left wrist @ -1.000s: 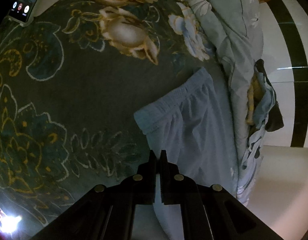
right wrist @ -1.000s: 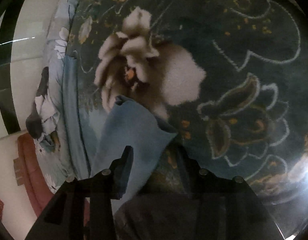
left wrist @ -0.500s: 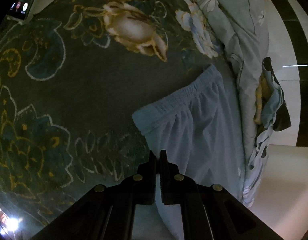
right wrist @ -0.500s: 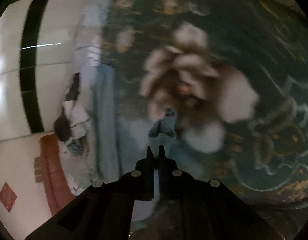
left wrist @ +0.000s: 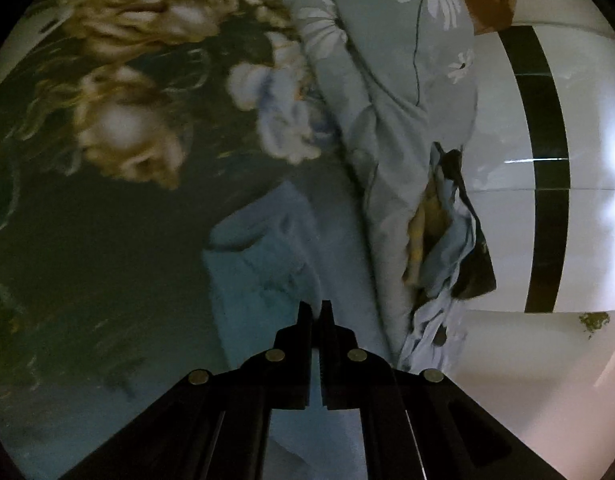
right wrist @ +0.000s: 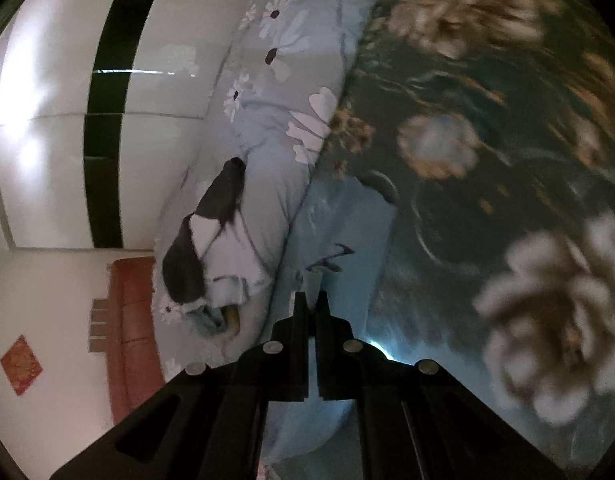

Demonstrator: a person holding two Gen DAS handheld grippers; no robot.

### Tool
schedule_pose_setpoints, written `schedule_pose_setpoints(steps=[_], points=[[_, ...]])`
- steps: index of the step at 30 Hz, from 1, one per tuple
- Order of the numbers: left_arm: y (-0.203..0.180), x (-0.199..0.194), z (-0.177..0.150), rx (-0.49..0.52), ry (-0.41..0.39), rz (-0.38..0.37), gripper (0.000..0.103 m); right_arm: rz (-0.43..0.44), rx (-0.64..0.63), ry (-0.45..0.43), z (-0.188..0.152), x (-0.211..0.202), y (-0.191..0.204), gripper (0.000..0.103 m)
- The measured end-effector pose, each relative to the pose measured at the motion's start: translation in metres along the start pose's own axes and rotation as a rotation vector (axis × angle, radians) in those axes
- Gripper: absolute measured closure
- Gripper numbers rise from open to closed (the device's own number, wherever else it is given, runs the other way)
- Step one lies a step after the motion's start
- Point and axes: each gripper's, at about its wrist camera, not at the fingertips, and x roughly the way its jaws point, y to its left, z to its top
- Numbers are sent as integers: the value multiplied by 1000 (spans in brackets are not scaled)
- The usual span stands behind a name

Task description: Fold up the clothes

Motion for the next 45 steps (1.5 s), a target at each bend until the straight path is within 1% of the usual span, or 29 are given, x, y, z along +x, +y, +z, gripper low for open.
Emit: schedule_pose_setpoints(steps=[2, 7, 9, 11, 16, 18, 19, 21, 22, 23, 25, 26, 27, 28, 29, 31, 33, 34, 35, 36, 38, 39, 40, 42, 43, 45], points=[[-9, 18, 11, -4, -1, 20, 100, -39, 12, 7, 18, 26, 5, 101], [-20, 64, 35, -40, 2, 69, 100, -135, 70, 19, 53, 85, 0, 101], [-22, 79, 42, -47, 4, 82, 100, -171, 68, 27, 63, 106, -1, 101], [-23, 91, 48, -48, 0, 114, 100, -203, 60, 33, 73, 124, 0, 101], [-17, 113, 54, -43, 26, 151, 100, -270, 8, 66, 82, 151, 4, 100], [-17, 115, 53, -27, 35, 145, 99, -265, -18, 84, 84, 157, 4, 97], [-16, 115, 53, -18, 39, 141, 98, -263, -32, 90, 84, 157, 4, 97], [-20, 114, 51, 9, 55, 134, 91, -260, -60, 102, 85, 156, 5, 97], [-23, 113, 49, 24, 68, 129, 83, -256, -75, 102, 84, 152, 6, 97], [-27, 110, 46, 46, 78, 124, 72, -252, -90, 101, 84, 148, 8, 93], [-35, 103, 40, 93, 94, 112, 64, -235, -112, 92, 82, 138, 10, 67], [-42, 97, 36, 127, 94, 113, 60, -221, -120, 84, 81, 132, 10, 62], [-45, 91, 31, 163, 83, 132, 56, -212, -127, 73, 79, 124, 9, 61], [-48, 84, 25, 198, 71, 155, 48, -212, -129, 67, 77, 118, 6, 61], [-51, 77, 19, 233, 59, 177, 42, -220, -126, 61, 75, 110, 0, 61], [-43, 62, 11, 267, -8, 279, 39, -245, -101, 64, 67, 101, -19, 60], [-21, 55, 5, 229, -33, 347, 39, -266, -68, 92, 59, 98, -41, 60], [-9, 52, 3, 206, -44, 380, 39, -260, -57, 95, 56, 98, -48, 60], [5, 52, 2, 155, -32, 376, 39, -254, -46, 98, 53, 98, -55, 60], [21, 53, 2, 87, -12, 350, 39, -238, -36, 87, 51, 99, -56, 60], [38, 57, 2, 14, 5, 300, 39, -214, -13, 65, 51, 100, -58, 58], [43, 59, 3, -7, 0, 286, 39, -203, -3, 58, 51, 102, -58, 51], [47, 61, 4, -24, -8, 274, 39, -198, -4, 52, 51, 104, -56, 48], [46, 62, 7, -24, -32, 270, 38, -177, -19, 44, 51, 108, -51, 48], [43, 65, 6, -19, -44, 274, 37, -169, -23, 41, 49, 112, -48, 48], [37, 67, 7, 10, -63, 254, 37, -147, -31, 41, 45, 120, -42, 49]])
